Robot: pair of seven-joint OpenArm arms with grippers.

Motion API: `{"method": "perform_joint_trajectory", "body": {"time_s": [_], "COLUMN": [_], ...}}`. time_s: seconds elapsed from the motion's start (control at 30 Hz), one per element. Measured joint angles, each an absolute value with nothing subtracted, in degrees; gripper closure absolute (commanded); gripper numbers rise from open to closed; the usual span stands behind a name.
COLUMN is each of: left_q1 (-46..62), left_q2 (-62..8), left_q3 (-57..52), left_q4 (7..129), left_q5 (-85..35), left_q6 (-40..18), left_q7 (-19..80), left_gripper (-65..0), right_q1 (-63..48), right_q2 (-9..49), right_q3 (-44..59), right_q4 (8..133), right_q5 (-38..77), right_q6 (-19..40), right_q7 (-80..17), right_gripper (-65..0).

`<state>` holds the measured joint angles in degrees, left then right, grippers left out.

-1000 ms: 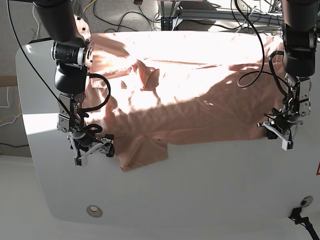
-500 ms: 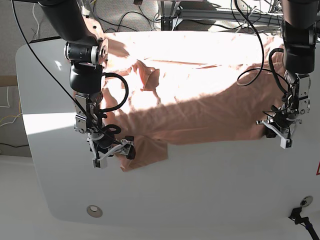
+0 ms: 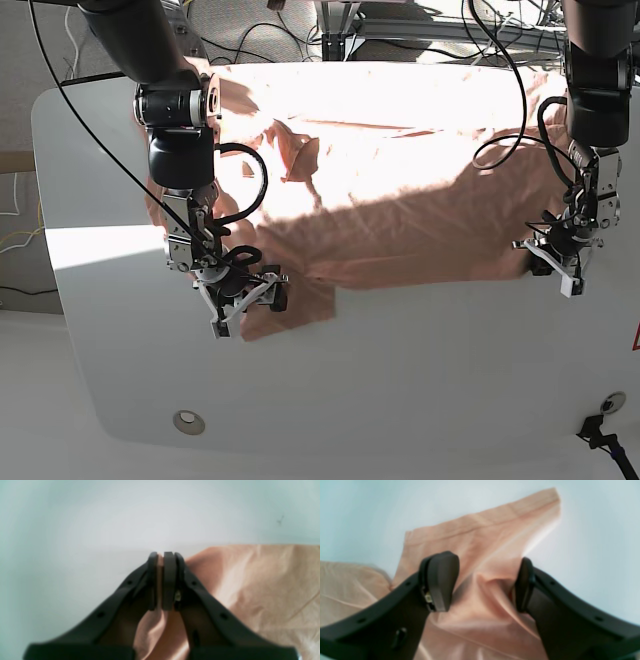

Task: Fold the T-shirt properly
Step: 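Grasp the hem corners with both grippers and lift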

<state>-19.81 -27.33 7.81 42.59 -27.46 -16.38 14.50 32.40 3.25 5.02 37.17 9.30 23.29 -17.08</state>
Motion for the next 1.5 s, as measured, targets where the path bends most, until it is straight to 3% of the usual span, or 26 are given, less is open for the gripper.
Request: {"method": "perform_joint_trajectory", "body": {"time_s": [0.43, 0.5, 0.63, 0.67, 1.13, 1.5], "left_q1": [-19.8, -19.8, -19.8, -19.8, -18.8, -16.8], "left_q2": [-27.3, -27.3, -27.3, -27.3, -27.0, -29.0], "left_q3": [7.8, 7.8, 7.8, 7.8, 7.8, 8.0], "left_q4": [42.6, 42.6, 42.6, 42.6, 46.8, 54.0], "left_q5": [-27.5, -27.5, -27.5, -27.5, -26.5, -25.7], "left_q6": [-16.4, -16.4, -16.4, -16.4, -15.7, -16.3], "left_q7": [14.5, 14.5, 14.5, 14.5, 17.0, 19.4], "left_gripper": [0.0, 0.0, 0.0, 0.0, 0.0, 0.0], "right_q1": [34.6, 34.7, 34.5, 34.5, 34.0, 24.8], "right_q2": [6.2, 6.2, 6.2, 6.2, 5.2, 5.1], "right_q3": [7.8, 7.7, 7.5, 7.5, 7.5, 7.4], "right_q4": [36.6, 36.6, 36.6, 36.6, 37.4, 61.3], "right_q5": [8.8, 8.8, 8.8, 8.8, 8.7, 8.7], "right_q6": [23.0, 23.0, 23.0, 23.0, 22.9, 23.2], "right_q7": [-19.5, -19.5, -19.6, -19.6, -19.7, -30.2], "right_gripper": [-33.6, -26.9, -2.0, 0.0, 0.0, 0.0]}}
